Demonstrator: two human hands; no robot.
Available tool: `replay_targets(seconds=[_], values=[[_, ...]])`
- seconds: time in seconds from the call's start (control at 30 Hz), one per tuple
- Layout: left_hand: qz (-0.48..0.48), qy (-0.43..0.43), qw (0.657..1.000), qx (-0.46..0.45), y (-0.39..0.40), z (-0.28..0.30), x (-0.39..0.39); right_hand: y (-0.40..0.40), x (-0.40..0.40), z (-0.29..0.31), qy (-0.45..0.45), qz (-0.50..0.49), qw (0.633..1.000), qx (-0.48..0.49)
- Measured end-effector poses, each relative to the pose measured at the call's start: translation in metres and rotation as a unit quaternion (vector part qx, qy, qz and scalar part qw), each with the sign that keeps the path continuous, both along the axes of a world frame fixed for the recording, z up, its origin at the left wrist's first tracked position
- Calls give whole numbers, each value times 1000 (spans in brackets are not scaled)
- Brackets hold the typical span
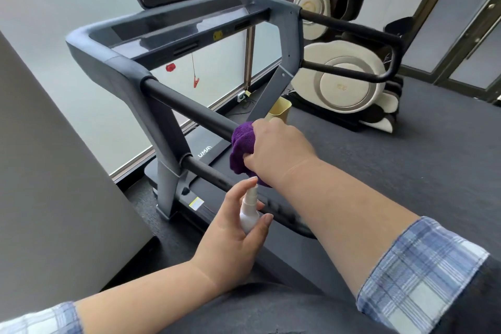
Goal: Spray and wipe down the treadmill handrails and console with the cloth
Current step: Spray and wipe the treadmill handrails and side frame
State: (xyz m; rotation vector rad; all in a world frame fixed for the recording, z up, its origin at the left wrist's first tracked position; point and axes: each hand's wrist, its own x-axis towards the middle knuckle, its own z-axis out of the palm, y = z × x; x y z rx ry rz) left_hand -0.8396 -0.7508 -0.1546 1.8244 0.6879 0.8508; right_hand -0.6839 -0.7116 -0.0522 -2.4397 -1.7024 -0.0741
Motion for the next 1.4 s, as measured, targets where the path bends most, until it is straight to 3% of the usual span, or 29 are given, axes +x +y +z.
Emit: replay_targets(seconds=[0.13,0.33,0.57,0.8,0.93,1.07,1.4], values=[[2,5,1000,-17,-43,0,27,-46,25,-2,21,12,1000,0],[27,17,998,-50,-91,-5,44,-90,58,-14,157,28,986,50],[103,43,993,-21,-129,-7,40,-131,75,-65,311,44,928,198],[148,59,987,-16,-148,-14,28,-147,74,-113,368,36,879,301],[140,55,988,-23,-152,-15,32,-159,77,-142,426,2,860,280],[131,57,989,-32,-155,-17,39,-170,80,-159,441,-26,866,232],[108,58,992,-6,-151,-6,52,-176,88,-151,474,-3,857,204]])
